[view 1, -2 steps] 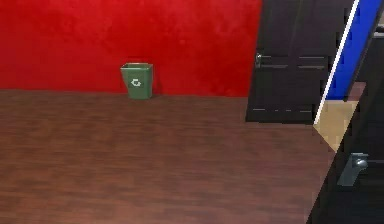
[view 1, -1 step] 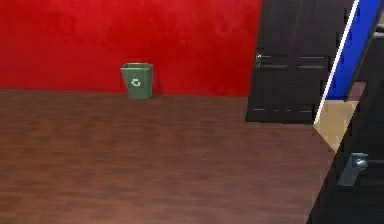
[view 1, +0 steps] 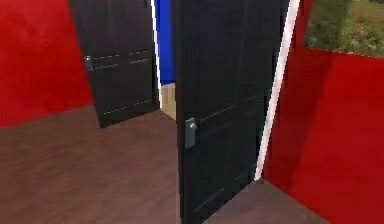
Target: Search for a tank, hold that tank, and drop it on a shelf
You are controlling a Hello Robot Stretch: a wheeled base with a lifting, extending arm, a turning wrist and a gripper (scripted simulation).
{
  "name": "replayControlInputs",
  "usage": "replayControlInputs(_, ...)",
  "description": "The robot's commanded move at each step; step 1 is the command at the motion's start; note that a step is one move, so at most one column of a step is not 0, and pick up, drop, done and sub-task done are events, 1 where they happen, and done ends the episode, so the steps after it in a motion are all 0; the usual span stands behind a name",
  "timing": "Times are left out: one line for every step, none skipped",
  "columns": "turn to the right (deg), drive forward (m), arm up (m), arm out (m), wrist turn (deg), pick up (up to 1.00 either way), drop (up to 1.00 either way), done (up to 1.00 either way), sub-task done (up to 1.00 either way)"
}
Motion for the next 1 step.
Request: replayControlInputs(-39.0,0.0,0.0,0.0,0.0,0.0,0.0,0.0,0.0)
